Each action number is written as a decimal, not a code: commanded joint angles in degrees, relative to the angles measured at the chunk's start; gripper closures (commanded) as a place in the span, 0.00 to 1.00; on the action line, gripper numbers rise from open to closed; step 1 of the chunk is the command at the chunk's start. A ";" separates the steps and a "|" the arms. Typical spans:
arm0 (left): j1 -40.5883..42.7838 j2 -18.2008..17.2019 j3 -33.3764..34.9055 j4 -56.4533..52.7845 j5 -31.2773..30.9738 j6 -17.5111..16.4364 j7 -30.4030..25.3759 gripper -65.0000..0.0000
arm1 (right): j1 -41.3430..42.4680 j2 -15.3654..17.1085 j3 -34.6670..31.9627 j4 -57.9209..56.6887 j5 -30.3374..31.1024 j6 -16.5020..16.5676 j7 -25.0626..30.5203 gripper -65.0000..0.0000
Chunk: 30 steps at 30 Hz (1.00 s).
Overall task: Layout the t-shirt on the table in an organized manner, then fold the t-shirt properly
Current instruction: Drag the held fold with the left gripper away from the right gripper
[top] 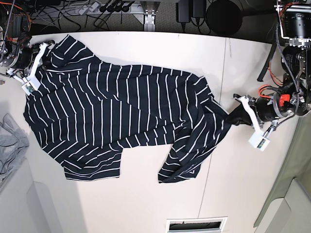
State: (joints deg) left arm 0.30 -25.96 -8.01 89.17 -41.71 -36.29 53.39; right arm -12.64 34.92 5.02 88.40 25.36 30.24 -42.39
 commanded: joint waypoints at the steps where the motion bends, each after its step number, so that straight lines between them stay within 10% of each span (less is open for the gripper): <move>1: 0.11 -2.03 -1.07 1.11 -1.40 -0.44 -0.83 1.00 | 0.55 1.16 0.59 0.50 -0.46 0.15 0.83 1.00; 20: 3.26 -12.00 -7.02 1.09 -0.50 -3.71 4.31 1.00 | 1.66 1.57 0.59 0.50 -3.37 0.00 1.88 1.00; 23: 3.72 -12.00 -7.02 1.09 -0.59 -3.71 4.39 0.77 | 1.66 1.60 0.59 0.52 -0.63 -0.02 1.79 1.00; 27: 4.04 -12.02 -7.43 1.11 -3.15 -2.91 5.01 0.66 | 1.64 1.57 0.72 2.19 2.86 0.00 -0.17 0.73; 30: 4.00 -12.00 -10.97 1.46 -7.48 -2.93 3.82 0.66 | 1.64 1.53 1.84 5.88 4.90 -0.02 -0.26 0.70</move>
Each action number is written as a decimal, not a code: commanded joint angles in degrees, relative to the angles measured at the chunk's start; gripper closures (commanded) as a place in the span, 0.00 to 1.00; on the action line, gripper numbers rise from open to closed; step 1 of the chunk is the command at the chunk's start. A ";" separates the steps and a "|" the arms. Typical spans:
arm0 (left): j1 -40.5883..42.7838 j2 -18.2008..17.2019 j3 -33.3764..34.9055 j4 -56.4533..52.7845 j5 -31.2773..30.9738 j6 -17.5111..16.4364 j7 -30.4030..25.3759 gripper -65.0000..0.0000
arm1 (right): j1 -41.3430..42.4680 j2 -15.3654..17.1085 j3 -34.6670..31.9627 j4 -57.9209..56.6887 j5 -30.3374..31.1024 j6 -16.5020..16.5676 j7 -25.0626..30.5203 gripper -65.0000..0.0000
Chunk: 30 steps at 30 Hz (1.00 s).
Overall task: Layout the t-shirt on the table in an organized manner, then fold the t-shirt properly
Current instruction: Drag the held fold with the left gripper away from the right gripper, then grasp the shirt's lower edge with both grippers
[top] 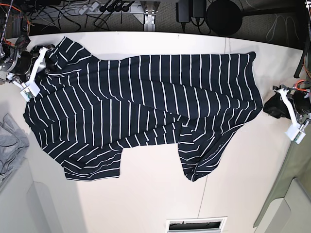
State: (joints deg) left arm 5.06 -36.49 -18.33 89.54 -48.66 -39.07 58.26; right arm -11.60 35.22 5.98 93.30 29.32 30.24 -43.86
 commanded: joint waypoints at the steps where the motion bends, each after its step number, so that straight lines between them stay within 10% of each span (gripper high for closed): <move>1: -0.79 -1.44 -2.29 1.31 -1.51 -0.15 -1.53 0.66 | 0.59 1.18 1.57 2.47 1.40 -0.02 1.20 0.70; 10: -4.26 -0.44 -0.55 1.18 4.50 0.28 -14.25 0.64 | 6.47 -0.39 5.79 2.99 2.14 -2.03 4.46 0.70; 14: -8.55 0.26 9.01 -1.33 14.38 6.58 -21.70 0.52 | 12.39 -3.82 5.79 -4.52 1.70 -2.80 5.97 0.70; 30: -39.41 17.22 26.95 -46.18 32.68 10.60 -36.04 0.49 | 23.28 -17.16 5.79 -25.11 -2.54 -2.99 7.56 0.70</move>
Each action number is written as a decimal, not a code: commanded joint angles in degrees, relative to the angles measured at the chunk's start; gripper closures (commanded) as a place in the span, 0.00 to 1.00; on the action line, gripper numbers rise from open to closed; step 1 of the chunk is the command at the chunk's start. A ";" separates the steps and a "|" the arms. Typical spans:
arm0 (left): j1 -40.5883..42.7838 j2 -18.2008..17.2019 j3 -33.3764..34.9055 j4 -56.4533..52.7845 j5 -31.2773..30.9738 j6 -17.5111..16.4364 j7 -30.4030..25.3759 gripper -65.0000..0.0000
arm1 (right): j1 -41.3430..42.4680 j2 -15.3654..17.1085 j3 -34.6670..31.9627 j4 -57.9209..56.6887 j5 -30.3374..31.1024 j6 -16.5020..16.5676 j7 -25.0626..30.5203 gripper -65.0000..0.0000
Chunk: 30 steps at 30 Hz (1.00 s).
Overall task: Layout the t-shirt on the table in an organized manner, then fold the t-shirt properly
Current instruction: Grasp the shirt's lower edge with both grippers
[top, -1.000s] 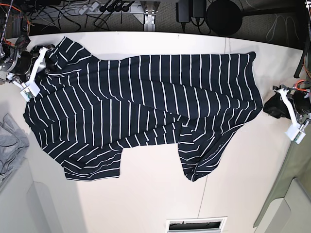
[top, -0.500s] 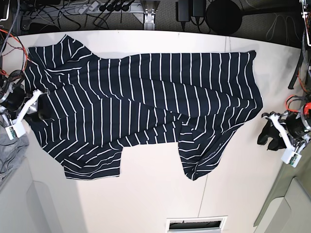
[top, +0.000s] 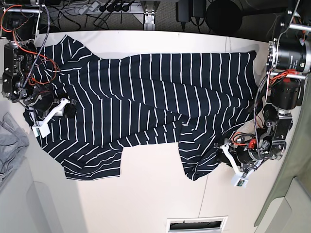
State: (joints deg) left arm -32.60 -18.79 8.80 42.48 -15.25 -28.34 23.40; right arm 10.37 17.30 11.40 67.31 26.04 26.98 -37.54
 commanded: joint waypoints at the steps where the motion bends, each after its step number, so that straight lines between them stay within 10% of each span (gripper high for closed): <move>1: -2.32 0.24 -0.15 -0.70 0.15 -0.13 -2.05 0.49 | 1.29 0.66 0.37 0.87 0.79 0.24 1.07 0.70; 30: -1.09 4.98 -0.13 -0.42 5.70 0.72 -1.40 0.52 | 1.22 0.63 0.37 0.87 0.81 0.24 0.24 0.70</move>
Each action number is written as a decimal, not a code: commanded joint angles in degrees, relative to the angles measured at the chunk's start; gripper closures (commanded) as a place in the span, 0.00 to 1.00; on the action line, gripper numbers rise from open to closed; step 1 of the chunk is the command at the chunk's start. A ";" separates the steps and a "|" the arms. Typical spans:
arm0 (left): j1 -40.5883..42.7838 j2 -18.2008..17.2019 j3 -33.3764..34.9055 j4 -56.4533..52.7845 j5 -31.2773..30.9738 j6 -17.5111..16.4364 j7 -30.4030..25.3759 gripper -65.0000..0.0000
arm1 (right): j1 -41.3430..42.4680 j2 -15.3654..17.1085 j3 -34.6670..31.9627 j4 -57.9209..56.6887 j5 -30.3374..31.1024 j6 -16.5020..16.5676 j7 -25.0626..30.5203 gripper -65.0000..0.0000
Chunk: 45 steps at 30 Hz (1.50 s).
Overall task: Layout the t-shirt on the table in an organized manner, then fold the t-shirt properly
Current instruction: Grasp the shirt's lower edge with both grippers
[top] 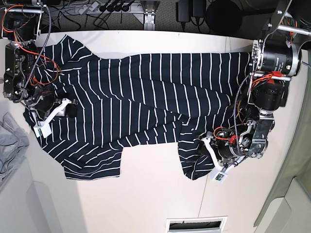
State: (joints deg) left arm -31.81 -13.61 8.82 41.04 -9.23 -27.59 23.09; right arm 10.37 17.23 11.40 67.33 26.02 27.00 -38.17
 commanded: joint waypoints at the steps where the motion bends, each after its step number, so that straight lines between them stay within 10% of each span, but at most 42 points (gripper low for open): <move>1: -1.77 -0.22 -0.15 1.03 0.02 2.12 -1.51 0.59 | 1.22 0.70 0.37 0.85 0.81 0.22 0.87 0.70; 6: -3.06 -1.36 -0.15 1.03 1.03 9.05 -3.58 1.00 | 1.18 0.70 0.37 0.85 -0.15 0.22 0.83 0.70; 12: -6.23 -6.80 -0.15 1.03 0.98 9.62 -2.89 1.00 | 1.16 1.07 0.37 0.85 -5.64 0.22 0.83 1.00; 25: -4.94 -17.53 -0.15 1.01 0.37 8.11 0.42 1.00 | 1.20 6.45 0.37 0.85 -5.79 0.20 0.87 1.00; 32: -4.85 -18.01 -0.15 1.03 -7.19 2.91 4.00 0.59 | 1.68 6.54 0.37 0.85 -0.70 0.17 4.94 1.00; 41: -4.81 -16.35 -0.15 1.25 -18.43 -4.42 6.01 0.59 | 5.55 3.89 0.37 0.74 -2.95 0.20 8.83 1.00; 45: -3.37 -14.16 -0.15 1.25 -18.38 -4.63 8.46 0.81 | 8.33 1.03 0.35 0.52 -3.13 0.17 8.81 1.00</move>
State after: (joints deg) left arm -33.67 -26.68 8.95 41.25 -27.11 -31.86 32.10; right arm 17.50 17.54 11.40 67.16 22.26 27.00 -30.44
